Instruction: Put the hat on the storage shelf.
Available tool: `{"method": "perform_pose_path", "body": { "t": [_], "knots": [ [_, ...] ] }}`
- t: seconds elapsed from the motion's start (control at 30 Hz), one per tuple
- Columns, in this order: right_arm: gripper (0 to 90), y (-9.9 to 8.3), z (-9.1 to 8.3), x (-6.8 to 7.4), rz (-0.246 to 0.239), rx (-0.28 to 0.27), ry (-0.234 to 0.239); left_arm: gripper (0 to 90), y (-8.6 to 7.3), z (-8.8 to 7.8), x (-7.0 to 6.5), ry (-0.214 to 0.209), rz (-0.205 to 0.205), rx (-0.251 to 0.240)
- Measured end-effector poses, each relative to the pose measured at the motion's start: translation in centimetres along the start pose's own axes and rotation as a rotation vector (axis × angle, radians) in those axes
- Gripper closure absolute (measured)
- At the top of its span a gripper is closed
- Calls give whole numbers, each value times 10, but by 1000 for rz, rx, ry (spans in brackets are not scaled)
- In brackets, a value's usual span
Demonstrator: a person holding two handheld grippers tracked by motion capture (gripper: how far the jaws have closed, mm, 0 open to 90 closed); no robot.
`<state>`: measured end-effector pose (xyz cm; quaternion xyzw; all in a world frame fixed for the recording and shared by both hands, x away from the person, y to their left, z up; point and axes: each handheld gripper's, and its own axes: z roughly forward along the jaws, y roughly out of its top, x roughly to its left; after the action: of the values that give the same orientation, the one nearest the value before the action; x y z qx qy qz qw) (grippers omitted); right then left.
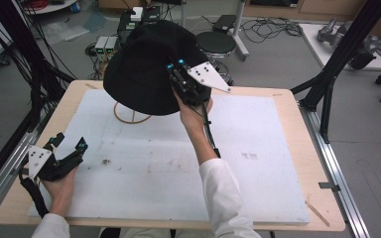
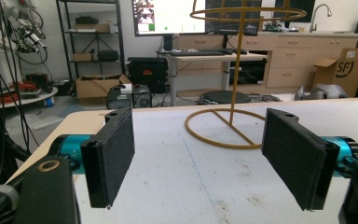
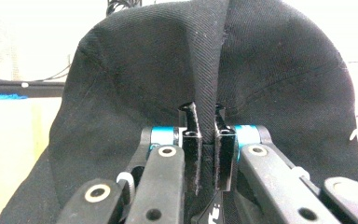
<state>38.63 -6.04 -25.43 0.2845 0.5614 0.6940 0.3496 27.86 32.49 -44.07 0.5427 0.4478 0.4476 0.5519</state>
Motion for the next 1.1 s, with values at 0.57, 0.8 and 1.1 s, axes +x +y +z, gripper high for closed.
{"method": "perform_pose_path", "body": {
  "t": [0.57,0.8,1.1],
  "knots": [
    [861,5,66,21,-13,-7,14,258,1,1,3,4,1,-3],
    [861,0,98,22,-19,19,9,258,1,2,4,2,-1,-2],
    [861,-9,128,35,-33,57,38,257,0,3,3,-3,-5,4]
  ]
}}
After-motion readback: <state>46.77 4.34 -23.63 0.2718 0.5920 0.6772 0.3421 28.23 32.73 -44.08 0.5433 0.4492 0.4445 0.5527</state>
